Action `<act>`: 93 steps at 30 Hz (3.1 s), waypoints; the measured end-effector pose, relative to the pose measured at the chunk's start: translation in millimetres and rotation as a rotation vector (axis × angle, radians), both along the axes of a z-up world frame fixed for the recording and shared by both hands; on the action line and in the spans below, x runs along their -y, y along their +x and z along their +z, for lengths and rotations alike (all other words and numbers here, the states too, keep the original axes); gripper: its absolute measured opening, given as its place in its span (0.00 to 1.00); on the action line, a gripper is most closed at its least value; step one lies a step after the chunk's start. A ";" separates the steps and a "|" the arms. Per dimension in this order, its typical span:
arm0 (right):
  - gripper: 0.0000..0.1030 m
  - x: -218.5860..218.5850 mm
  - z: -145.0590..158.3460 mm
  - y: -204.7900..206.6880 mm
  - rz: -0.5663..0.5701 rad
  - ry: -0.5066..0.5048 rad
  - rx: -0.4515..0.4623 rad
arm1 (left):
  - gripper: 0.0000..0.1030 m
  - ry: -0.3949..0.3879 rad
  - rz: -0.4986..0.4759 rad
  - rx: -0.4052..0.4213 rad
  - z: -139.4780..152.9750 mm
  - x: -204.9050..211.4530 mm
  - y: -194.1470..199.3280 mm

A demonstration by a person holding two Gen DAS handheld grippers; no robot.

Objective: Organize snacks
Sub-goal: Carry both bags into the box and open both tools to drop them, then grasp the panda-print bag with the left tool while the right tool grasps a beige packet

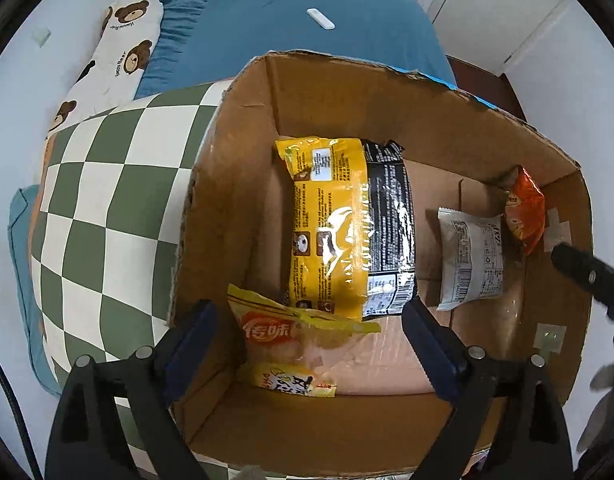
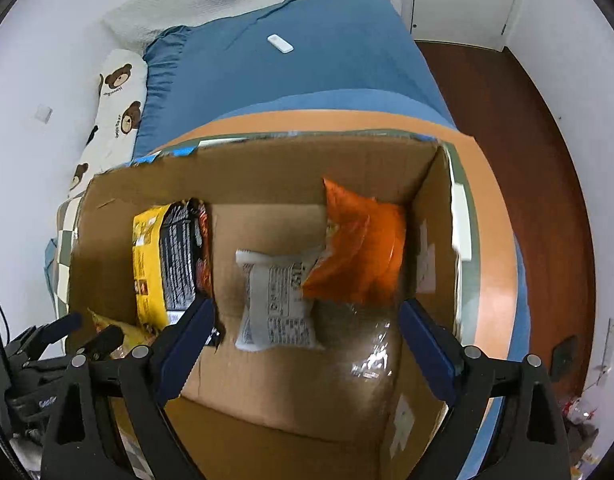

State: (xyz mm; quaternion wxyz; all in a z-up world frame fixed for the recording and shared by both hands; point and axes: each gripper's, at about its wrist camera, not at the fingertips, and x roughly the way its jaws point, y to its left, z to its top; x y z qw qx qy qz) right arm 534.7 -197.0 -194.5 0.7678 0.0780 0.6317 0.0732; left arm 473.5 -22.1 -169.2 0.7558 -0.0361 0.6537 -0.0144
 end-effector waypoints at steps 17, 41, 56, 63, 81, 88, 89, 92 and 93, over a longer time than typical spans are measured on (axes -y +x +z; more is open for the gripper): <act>0.93 -8.4 26.3 -91.6 0.019 -0.054 0.184 | 0.91 0.050 0.010 0.223 48.4 19.1 -63.0; 0.93 -13.6 139.2 -229.1 0.001 -0.029 0.468 | 0.91 0.030 -0.048 0.458 135.9 13.3 -185.0; 0.56 63.1 -16.6 -316.2 -0.299 0.117 0.075 | 0.91 -0.340 0.137 -0.194 -82.7 3.8 -204.1; 0.57 65.1 -72.6 -331.3 -0.371 0.216 -0.051 | 0.89 -0.436 0.290 -0.247 -129.0 3.6 -180.2; 0.59 -34.0 -143.3 -325.7 -0.204 0.134 -0.200 | 0.57 0.224 -0.358 -0.049 -101.6 75.3 -185.7; 0.58 -60.6 -114.3 -296.2 -0.041 -0.066 -0.016 | 0.59 -0.072 -0.067 -0.214 -123.7 29.2 -171.7; 0.59 -62.1 -115.3 -292.5 -0.035 -0.074 -0.020 | 0.60 -0.103 -0.035 -0.228 -127.5 25.8 -171.3; 0.67 -61.7 -121.1 -287.5 -0.058 -0.045 -0.049 | 0.60 -0.135 0.016 -0.245 -135.7 23.9 -170.3; 0.67 -61.1 -122.5 -288.1 -0.065 -0.042 -0.053 | 0.60 -0.131 0.021 -0.243 -137.5 25.2 -169.9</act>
